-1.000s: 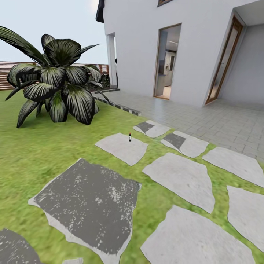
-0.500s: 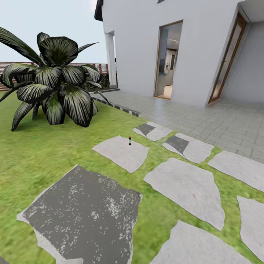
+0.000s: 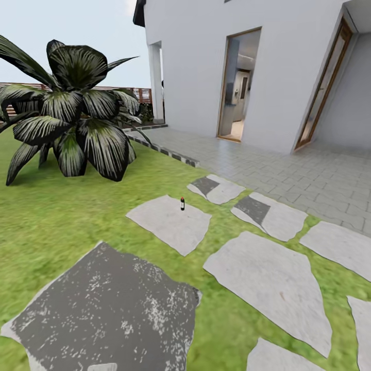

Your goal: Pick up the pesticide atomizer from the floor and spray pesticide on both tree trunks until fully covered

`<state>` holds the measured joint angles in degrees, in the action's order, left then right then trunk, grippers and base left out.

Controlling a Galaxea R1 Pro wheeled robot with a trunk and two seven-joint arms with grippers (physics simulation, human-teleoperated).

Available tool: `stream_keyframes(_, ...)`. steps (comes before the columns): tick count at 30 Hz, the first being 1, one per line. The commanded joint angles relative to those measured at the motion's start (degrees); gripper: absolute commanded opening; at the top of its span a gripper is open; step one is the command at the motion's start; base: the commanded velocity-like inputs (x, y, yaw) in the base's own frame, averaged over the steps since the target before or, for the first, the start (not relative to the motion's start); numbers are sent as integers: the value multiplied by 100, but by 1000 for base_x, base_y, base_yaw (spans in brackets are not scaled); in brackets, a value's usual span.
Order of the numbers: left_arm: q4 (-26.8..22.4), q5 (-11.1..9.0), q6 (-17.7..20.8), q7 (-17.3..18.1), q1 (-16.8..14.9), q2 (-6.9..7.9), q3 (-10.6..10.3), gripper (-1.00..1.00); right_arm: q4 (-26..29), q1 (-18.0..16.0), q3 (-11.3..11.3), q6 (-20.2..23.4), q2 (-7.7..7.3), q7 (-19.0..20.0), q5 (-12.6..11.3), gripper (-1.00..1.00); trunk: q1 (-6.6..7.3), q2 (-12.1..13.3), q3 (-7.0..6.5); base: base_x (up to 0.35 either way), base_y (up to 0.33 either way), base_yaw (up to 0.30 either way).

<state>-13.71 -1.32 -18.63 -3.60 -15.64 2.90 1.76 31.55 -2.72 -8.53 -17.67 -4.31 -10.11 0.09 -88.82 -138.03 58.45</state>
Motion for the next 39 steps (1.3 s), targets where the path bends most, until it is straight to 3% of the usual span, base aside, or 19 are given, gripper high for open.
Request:
stream_keyframes(1,0,0,0,0,0,0,0,100,0,0,0,0,0,0,0,100,0,0,0,340,0,0)
stream_keyframes(22,0,0,0,0,0,0,0,100,0,0,0,3,0,0,-9,100,0,0,0,340,-3,0)
stream_keyframes(39,0,0,0,0,0,0,0,100,0,0,0,0,0,0,-3,100,0,0,0,330,-104,0)
